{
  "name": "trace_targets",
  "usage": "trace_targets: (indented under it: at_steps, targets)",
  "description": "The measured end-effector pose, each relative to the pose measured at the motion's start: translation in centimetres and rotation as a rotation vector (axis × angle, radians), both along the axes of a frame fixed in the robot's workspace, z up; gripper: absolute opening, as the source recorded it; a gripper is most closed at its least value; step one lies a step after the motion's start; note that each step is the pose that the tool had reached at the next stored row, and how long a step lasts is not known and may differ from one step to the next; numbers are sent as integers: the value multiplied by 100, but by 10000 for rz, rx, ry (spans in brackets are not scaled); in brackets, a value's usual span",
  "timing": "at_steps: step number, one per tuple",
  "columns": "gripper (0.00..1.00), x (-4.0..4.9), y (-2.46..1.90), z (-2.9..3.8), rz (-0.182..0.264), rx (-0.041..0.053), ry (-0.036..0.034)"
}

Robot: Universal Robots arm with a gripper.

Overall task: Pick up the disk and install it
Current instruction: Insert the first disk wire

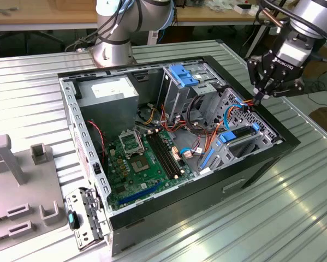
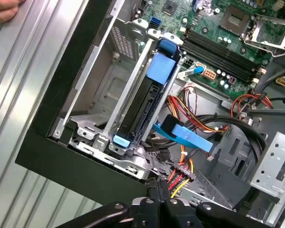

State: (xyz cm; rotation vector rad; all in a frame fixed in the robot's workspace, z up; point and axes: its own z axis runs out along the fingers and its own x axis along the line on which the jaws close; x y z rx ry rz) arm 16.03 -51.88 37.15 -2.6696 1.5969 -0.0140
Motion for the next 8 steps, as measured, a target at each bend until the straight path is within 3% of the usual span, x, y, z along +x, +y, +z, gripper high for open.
trace_targets:
  at_steps: [1,3,6,8]
  targets:
    - [11,1,0,-1,497,0,0]
    - [11,1,0,-1,923,0,0]
    - [11,3,0,-1,2073,0,0]
    - [11,4,0,-2,2546,0,0]
